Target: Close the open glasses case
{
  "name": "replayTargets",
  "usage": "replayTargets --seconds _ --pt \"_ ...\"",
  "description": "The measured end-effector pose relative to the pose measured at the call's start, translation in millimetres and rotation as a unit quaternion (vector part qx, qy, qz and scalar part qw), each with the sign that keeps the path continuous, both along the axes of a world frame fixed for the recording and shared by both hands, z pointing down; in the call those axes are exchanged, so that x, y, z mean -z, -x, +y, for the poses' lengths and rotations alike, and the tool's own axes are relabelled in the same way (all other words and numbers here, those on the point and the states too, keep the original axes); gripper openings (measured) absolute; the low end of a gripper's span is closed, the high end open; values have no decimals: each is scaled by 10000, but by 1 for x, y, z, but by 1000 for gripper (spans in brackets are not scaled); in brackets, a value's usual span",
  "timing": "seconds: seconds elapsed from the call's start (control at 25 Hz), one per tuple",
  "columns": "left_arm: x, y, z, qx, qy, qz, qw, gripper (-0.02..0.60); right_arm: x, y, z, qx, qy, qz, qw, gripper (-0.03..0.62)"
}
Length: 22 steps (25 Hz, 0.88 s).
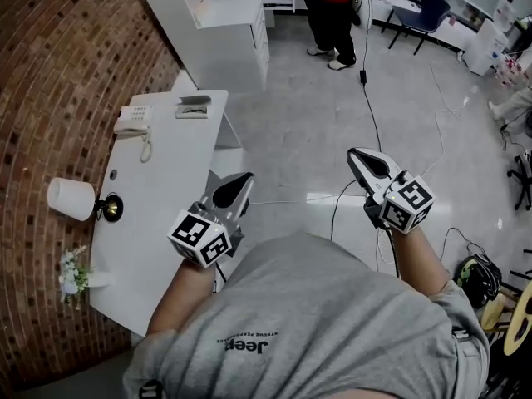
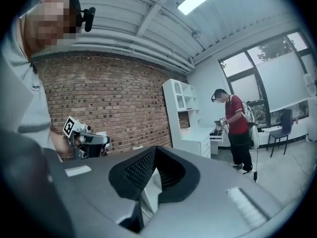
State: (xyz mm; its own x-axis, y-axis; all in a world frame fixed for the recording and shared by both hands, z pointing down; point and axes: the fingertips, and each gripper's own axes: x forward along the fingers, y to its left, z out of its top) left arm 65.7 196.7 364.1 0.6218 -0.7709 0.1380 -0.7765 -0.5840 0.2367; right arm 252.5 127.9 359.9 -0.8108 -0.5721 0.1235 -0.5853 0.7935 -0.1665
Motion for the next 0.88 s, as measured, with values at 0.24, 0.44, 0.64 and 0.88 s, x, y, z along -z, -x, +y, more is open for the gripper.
replayTargets --seconds 0.24,0.44,0.64,0.88 --pt "6 -44 -66 45 -24 -46 10000 -3 2 -47 -62 62 15 -67 10000 9" --pt "3 -59 -104 40 34 -122 9999 -3 -2 -61 -95 105 32 -100 9999 9" --pt "-4 -62 -139 -17 128 -106 9999 -3 -8 -63 -129 55 75 -106 9999 9" --pt "-19 -36 -201 -272 160 23 9995 -3 -14 -38 -177 -121 51 33 9999 9"
